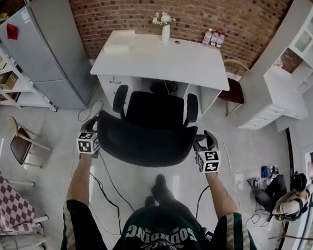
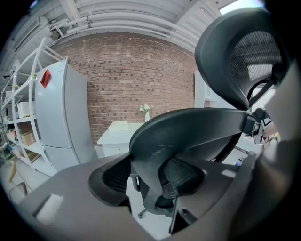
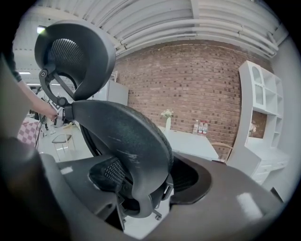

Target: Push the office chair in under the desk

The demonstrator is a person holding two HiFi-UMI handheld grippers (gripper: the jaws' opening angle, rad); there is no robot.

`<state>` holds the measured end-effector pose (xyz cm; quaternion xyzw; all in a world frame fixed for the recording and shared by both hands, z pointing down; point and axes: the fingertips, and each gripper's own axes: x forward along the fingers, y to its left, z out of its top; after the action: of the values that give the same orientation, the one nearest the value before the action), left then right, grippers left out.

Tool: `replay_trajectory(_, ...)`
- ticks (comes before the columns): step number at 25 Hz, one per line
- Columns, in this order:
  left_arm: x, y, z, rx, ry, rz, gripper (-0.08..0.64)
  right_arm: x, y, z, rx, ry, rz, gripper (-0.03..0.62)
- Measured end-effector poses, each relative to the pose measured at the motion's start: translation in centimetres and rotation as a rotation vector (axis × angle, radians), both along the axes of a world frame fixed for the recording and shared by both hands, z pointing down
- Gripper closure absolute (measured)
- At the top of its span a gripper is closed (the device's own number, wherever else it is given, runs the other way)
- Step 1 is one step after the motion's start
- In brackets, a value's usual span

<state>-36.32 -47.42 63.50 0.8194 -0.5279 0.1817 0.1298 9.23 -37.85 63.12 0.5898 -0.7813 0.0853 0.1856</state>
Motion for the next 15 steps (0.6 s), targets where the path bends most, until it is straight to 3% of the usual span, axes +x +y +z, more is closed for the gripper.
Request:
replay_trajectory(5,-1.4,2.2,0.7,-0.039,-0.035,-0.065,0.356,0.8,1.4,-0.4,-0.052,0.034,0.014,0.325)
replay_trajectory(11,-1.4,7.8,-0.4,0.01,-0.045,-0.056,0.359,0.8,6.6,-3.4,0.033,0.047,0.023,0.397)
replay_trajectory(13,-0.7,10.1,-1.0,0.023,-0.027,-0.052,0.362,1.0,8.2,-3.9,0.038,0.036,0.036,0.462)
replay_trajectory(15,0.0,12.1,-2.0,0.044,-0.004,-0.051,0.424,1.1,9.4,-4.4,0.029,0.019,0.044,0.589)
